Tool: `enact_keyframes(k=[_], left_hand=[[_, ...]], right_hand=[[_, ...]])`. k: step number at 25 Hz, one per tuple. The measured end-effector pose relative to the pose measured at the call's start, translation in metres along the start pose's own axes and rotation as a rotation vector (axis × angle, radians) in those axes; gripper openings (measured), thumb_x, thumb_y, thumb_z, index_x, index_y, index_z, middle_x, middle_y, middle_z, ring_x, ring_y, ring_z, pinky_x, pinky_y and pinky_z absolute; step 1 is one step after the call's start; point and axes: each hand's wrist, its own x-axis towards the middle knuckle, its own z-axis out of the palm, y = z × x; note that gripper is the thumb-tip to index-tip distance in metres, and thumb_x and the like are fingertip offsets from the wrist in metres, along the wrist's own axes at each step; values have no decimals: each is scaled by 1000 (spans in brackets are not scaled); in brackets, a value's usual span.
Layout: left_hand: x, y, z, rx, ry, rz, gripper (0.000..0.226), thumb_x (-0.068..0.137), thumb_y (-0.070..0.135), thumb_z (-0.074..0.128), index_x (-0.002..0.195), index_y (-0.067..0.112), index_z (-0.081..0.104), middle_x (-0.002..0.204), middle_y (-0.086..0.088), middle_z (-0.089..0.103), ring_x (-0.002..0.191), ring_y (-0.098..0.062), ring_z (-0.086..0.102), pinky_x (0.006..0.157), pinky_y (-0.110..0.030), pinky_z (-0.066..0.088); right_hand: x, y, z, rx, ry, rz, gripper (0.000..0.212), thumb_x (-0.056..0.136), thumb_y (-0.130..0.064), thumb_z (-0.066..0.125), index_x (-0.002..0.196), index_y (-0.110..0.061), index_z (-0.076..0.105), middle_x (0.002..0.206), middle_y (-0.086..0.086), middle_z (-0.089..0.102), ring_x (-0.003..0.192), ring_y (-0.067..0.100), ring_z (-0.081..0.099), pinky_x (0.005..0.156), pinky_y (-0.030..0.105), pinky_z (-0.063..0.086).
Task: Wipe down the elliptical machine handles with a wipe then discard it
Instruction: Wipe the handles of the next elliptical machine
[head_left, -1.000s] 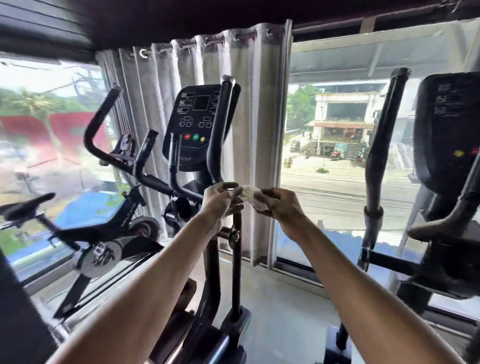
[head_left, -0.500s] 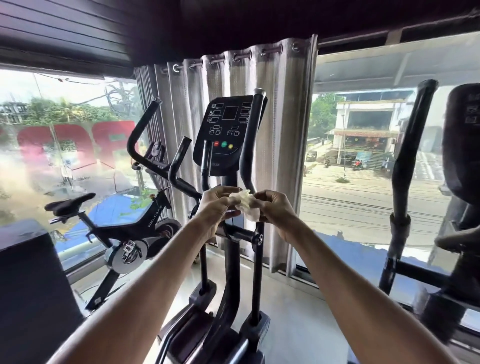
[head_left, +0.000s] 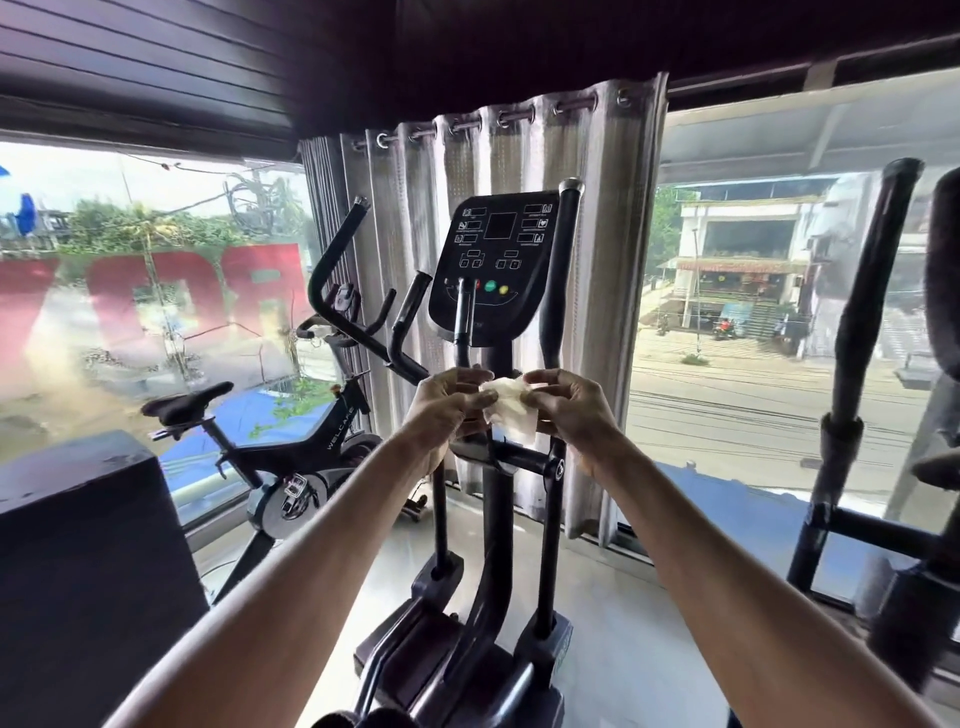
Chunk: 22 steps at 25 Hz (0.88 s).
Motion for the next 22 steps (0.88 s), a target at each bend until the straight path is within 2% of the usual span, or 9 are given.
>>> enact_keyframes(k=[4,8,10,12,14,16,19,21,22], left_hand=[[-8,-1,-11,26,-65,9,34,84,5,79,117,11,72,108,-13,71,89,-21,69,74,-31,60],[-15,1,-13,90,-114,17,39,73,12,83,111,15,74,106,-15,74,84,-20,70,74,-31,61],[-17,1,-11,75,-98,-19,29,75,13,83,103,13,74,102,-16,74,77,-20,68,71,-31,62],[-17,3,-8,8,-54,-88,13,85,6,77,97,7,73,91,-12,73,69,-16,64,64,-29,59],[-19,5,-4,-51,-39,-162,6,90,4,73,95,2,72,83,-9,71,67,-15,61,61,-28,57],[-20,7,0,-77,-49,-216,6,93,6,70,96,1,71,83,-10,69,66,-15,60,58,-27,57],[-20,6,5,25,-102,-210,28,95,37,69,105,11,71,102,-12,67,81,-20,64,65,-31,58],[-22,6,10,132,-124,-159,37,91,58,65,105,25,71,113,-4,69,99,-22,65,80,-38,58],[-23,5,12,140,-132,-126,35,88,60,65,102,29,73,111,0,72,102,-21,65,87,-41,57]], right_hand=[[-7,0,4,22,55,-1,24,88,4,71,109,-7,70,91,9,74,82,21,72,77,37,63],[-11,-3,-1,19,34,22,17,89,6,68,99,-8,72,95,7,75,85,19,72,68,28,59],[-13,-5,-3,42,-27,52,25,89,12,57,96,-3,75,101,11,75,86,20,71,65,23,56],[-15,-6,-7,-40,-93,12,33,84,16,51,98,1,76,110,11,75,95,16,70,72,20,56],[-18,-4,-11,-216,-137,-102,30,82,14,62,99,-6,78,106,7,76,98,13,70,84,22,55],[-17,-2,-13,-333,-122,-198,25,83,4,75,90,-20,80,95,3,78,92,15,72,89,28,56],[-16,-3,-10,-268,-4,-205,15,88,-4,75,83,-18,76,76,4,75,70,19,70,73,34,60],[-15,-3,-9,-262,43,-171,7,88,-6,74,82,-9,75,65,2,70,55,13,60,55,30,52],[-13,-2,-11,-277,51,-150,6,88,-7,74,81,-7,75,62,3,67,51,11,54,51,28,46]])
